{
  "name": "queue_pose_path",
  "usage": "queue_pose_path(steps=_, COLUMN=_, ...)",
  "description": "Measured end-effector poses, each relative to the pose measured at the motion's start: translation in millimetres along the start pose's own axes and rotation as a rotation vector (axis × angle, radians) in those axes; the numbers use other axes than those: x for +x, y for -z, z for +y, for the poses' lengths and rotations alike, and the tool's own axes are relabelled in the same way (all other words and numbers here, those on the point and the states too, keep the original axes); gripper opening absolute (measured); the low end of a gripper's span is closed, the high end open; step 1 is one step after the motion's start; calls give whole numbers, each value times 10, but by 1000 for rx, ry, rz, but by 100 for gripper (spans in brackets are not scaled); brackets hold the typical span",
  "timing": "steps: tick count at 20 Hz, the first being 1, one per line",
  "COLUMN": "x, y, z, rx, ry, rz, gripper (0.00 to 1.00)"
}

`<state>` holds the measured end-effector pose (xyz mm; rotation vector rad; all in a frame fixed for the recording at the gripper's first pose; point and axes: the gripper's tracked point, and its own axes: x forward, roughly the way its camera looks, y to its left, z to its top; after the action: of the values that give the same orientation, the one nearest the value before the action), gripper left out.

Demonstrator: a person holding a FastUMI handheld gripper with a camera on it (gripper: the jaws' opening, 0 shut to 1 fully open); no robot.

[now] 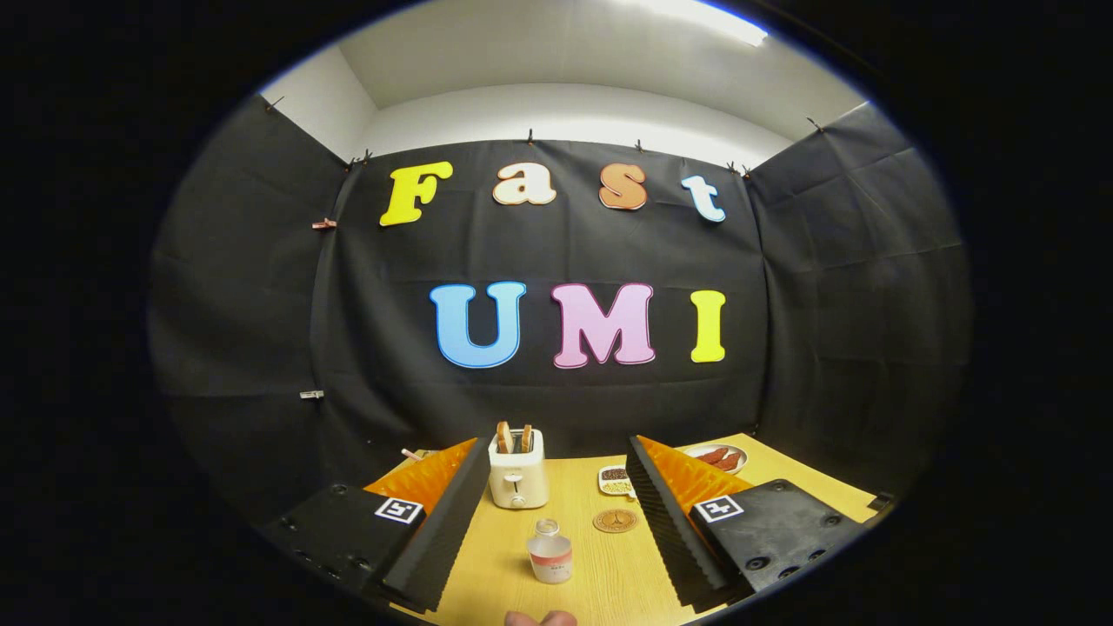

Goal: Take the bottle from table, then pour the juice into the cup, finally place the bottle on the coaster

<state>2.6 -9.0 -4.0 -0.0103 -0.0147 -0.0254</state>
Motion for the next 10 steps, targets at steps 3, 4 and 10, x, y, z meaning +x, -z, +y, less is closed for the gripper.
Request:
queue_pose_path(steps=3, x=30, y=56, z=68, rx=-17, ry=-9, rz=-33, gripper=97)
queue_pose_path(steps=4, x=47, y=99, z=107, rx=-19, ry=-18, rz=-51, gripper=97)
queue_pose_path(steps=10, x=143, y=937, z=80, rx=-1, ry=10, rz=-7, gripper=96)
